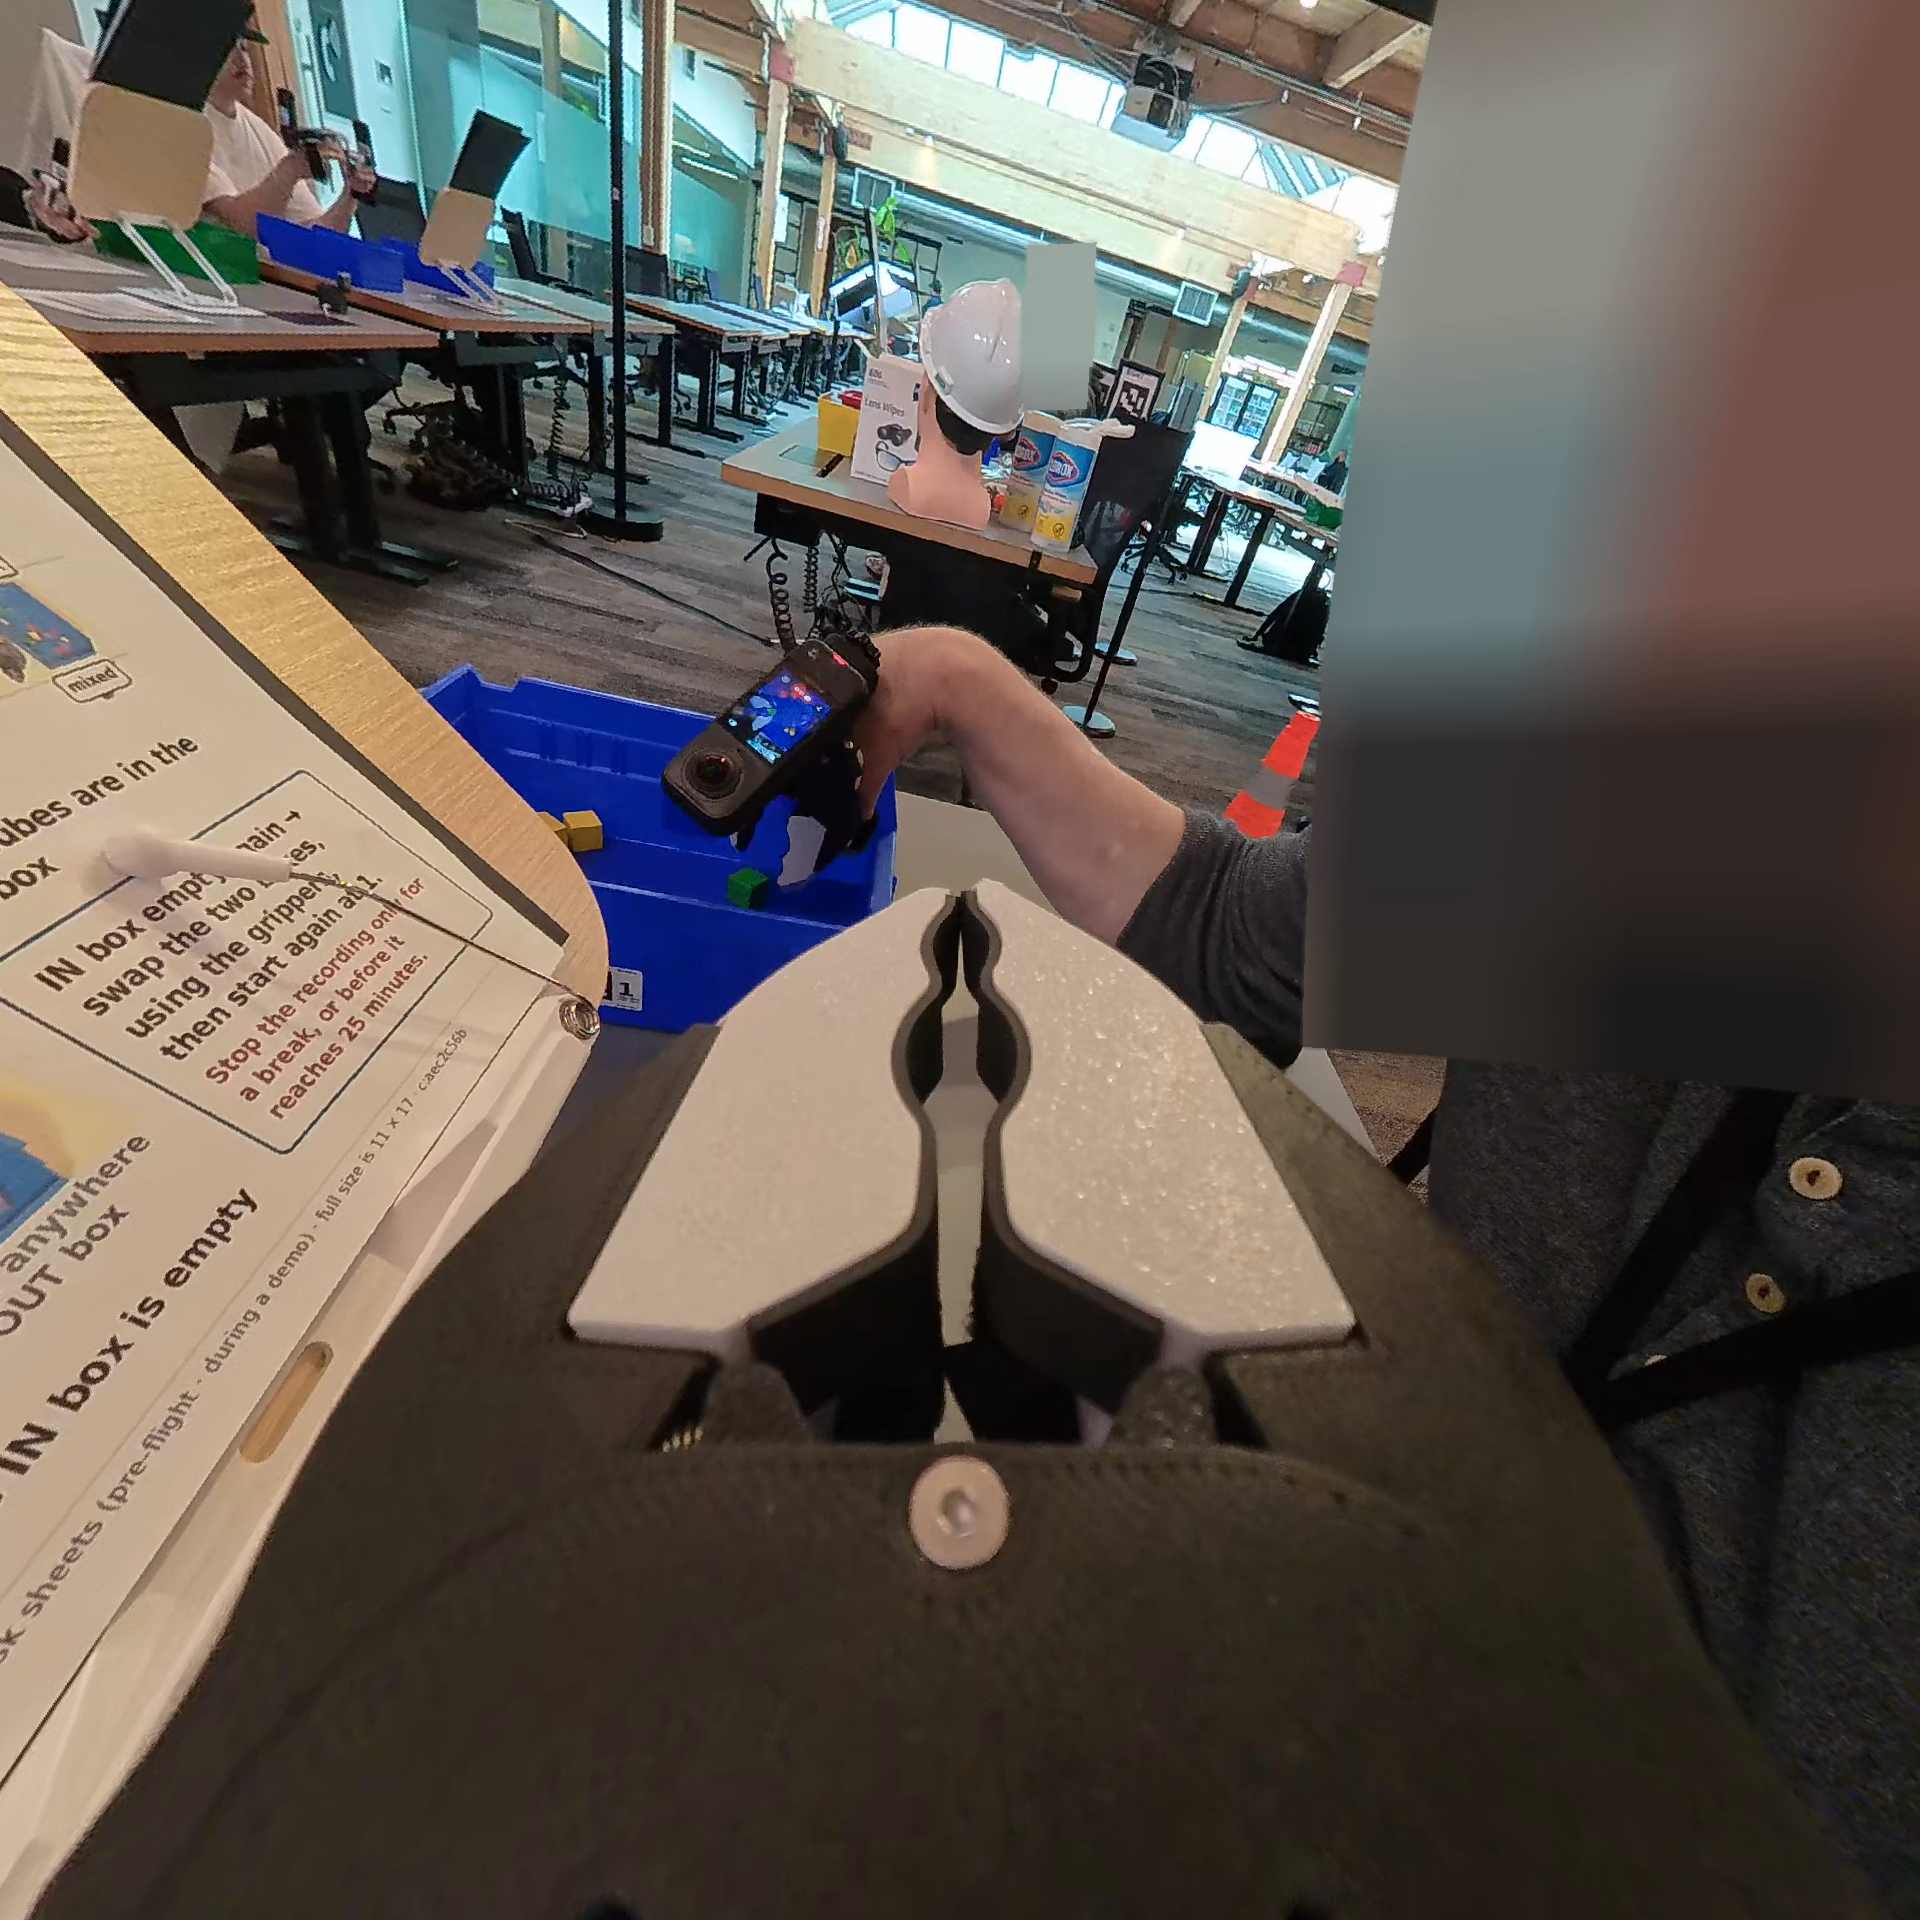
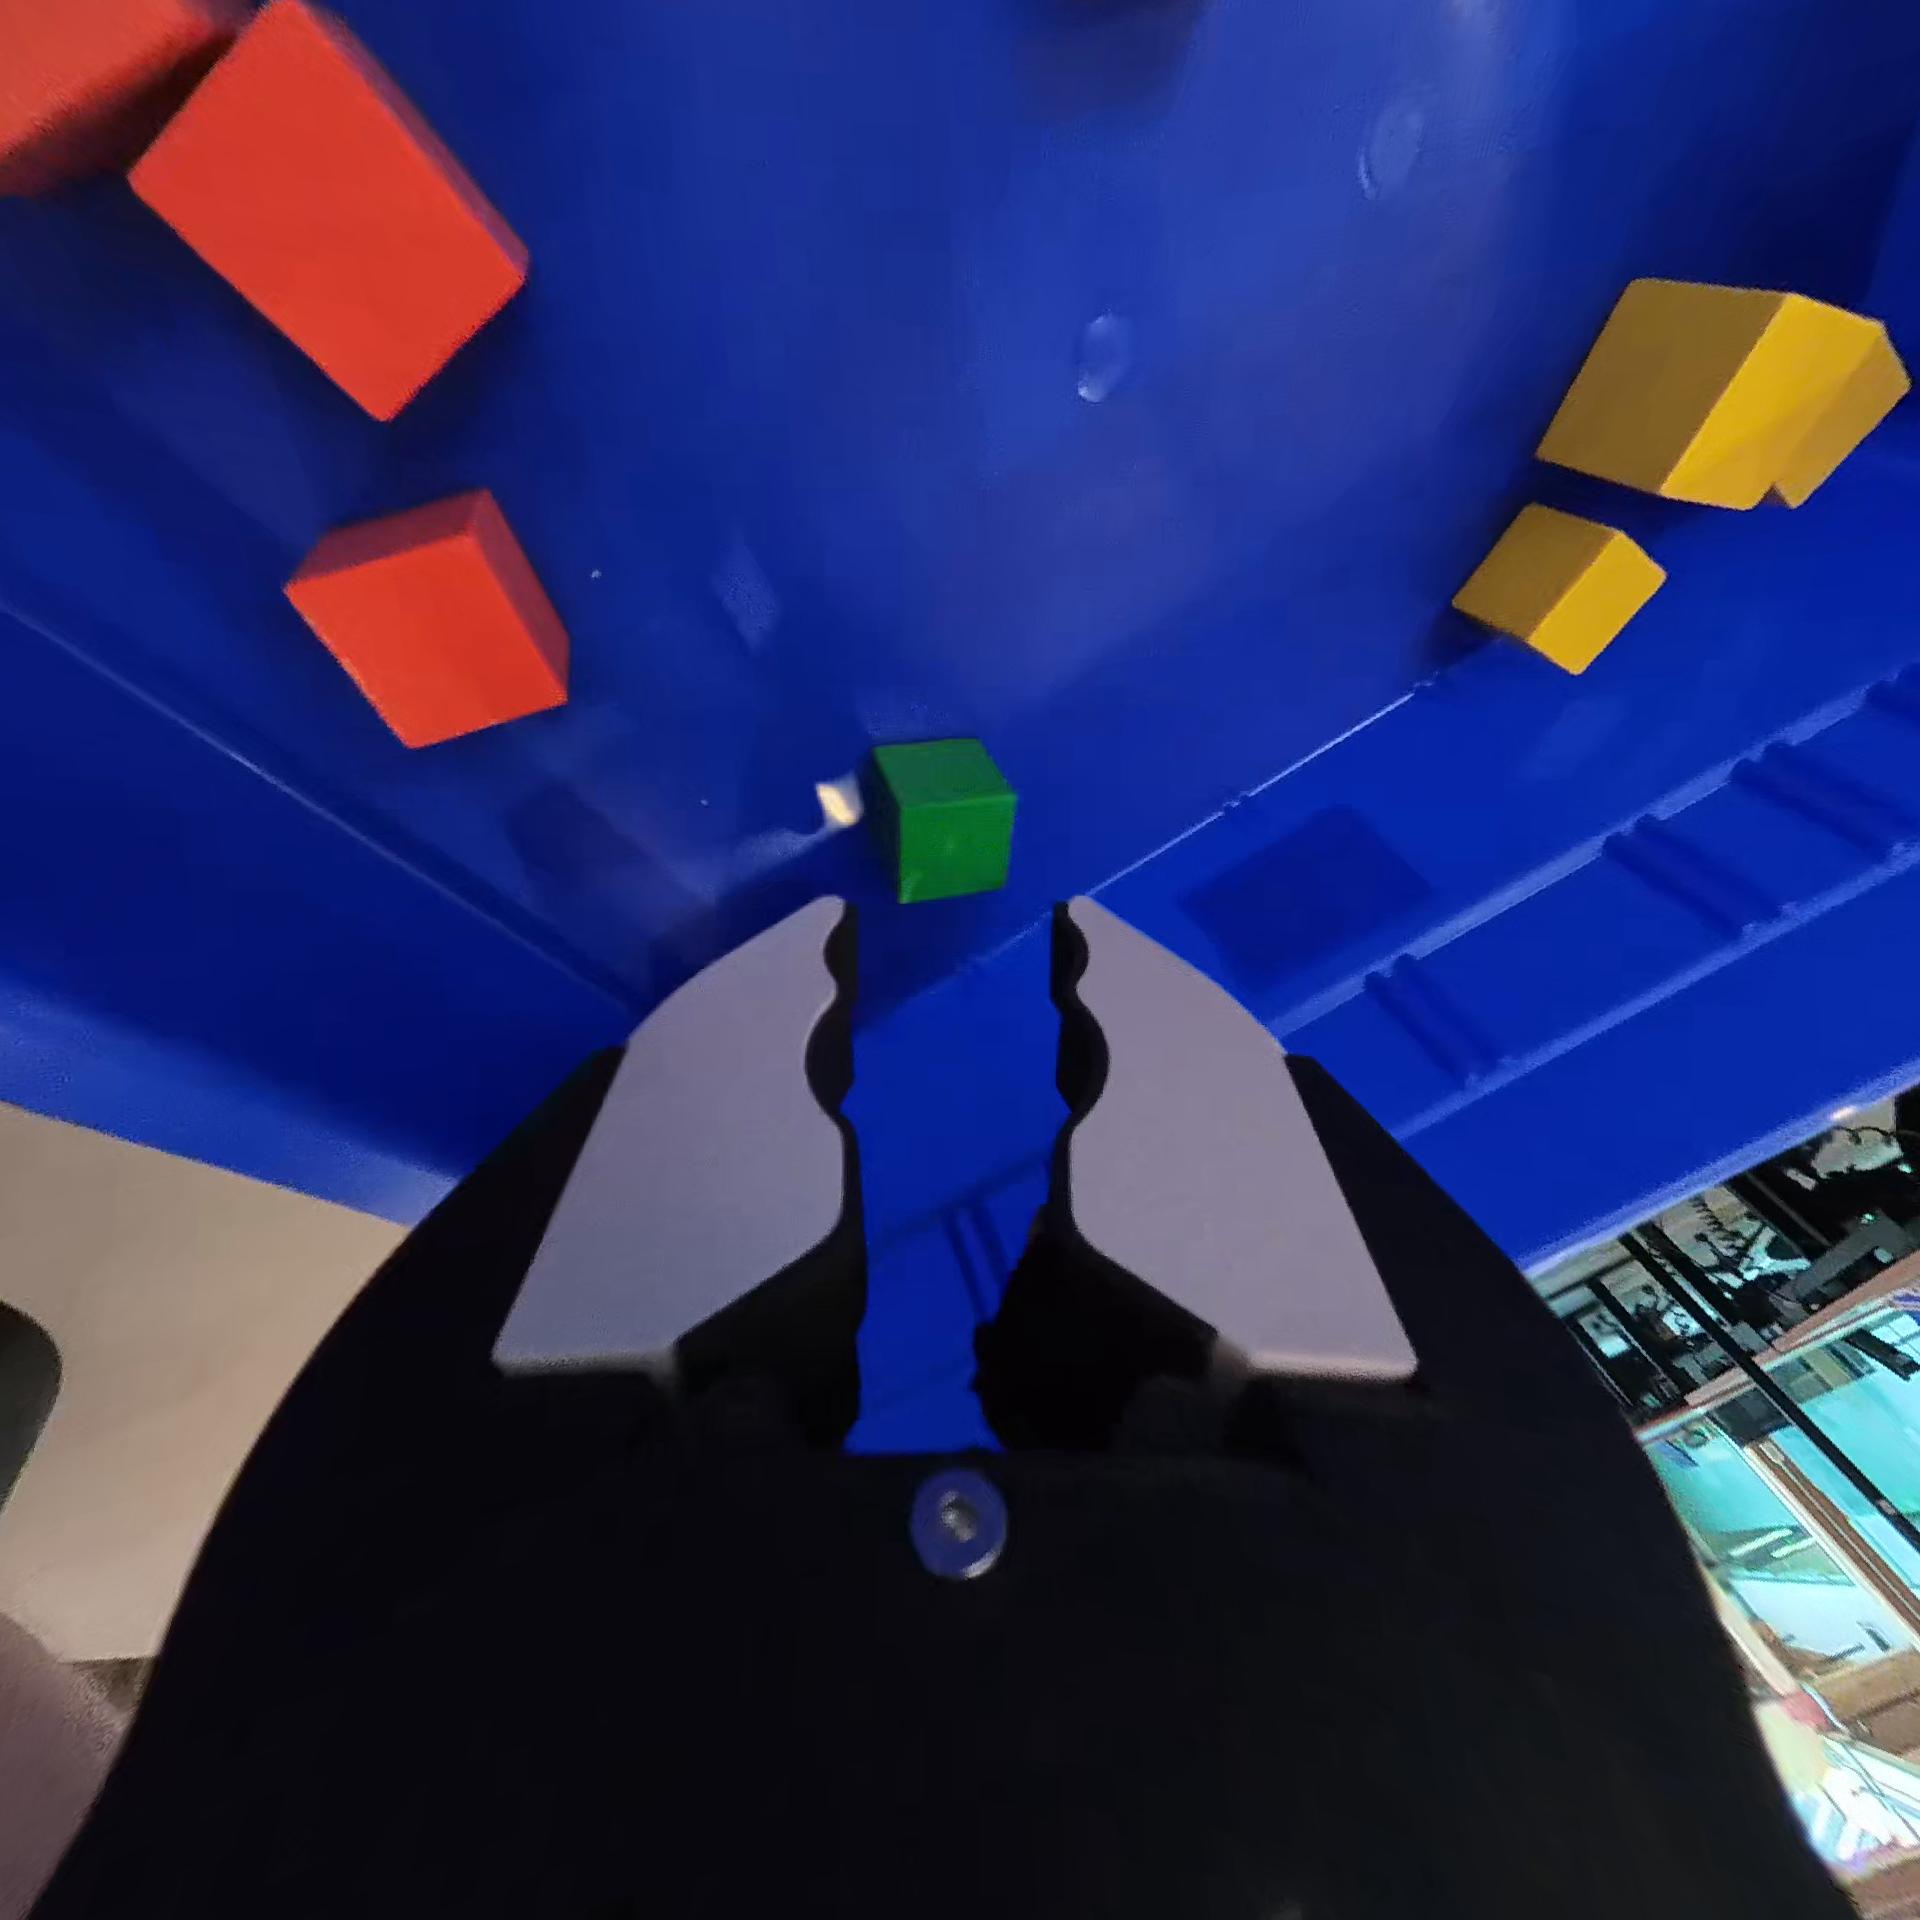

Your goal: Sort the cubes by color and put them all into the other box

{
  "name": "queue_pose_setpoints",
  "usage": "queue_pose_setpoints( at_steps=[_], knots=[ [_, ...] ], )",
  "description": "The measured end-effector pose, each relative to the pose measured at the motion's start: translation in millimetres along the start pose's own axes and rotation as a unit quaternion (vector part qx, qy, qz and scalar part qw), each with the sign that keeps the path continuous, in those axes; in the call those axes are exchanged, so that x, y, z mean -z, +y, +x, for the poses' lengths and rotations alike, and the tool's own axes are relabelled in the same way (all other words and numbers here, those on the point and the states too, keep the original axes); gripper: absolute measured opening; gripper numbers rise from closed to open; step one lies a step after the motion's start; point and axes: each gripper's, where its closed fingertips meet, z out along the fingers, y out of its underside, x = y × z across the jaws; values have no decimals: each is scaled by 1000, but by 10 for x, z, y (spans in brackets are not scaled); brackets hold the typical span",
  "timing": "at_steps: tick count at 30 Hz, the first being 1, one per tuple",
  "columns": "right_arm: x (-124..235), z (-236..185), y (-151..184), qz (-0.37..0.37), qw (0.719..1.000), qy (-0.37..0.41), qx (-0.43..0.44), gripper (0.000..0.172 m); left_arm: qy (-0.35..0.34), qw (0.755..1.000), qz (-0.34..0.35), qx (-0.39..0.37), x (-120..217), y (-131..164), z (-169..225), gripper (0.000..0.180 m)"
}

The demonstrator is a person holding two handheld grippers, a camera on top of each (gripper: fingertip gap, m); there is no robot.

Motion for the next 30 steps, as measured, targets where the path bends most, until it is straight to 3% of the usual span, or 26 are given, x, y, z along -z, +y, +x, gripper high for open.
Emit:
queue_pose_setpoints(
  at_steps=[3,8,11,15,21,27,30],
  knots=[
    [49,38,19,-1,1000,13,-6,48,0,1000,-4,-2,-7,10,2,0],
    [354,142,-134,62,996,65,2,38,-14,1000,-10,-17,56,-28,-12,0],
    [563,97,-333,121,989,80,28,34,-59,996,-34,-49,209,-73,-97,0],
    [897,100,-557,195,973,118,45,31,-156,982,-26,-101,634,-315,-254,0],
    [1441,35,-974,337,930,140,43,28,-265,958,-35,-102,1255,-423,-612,0],
    [1537,-54,-1084,324,932,155,42,28,-362,929,-60,-59,1821,-235,-1175,2],
    [1693,-380,-1359,363,920,121,82,28,-399,916,-51,0,2144,-25,-1563,7]
  ],
)
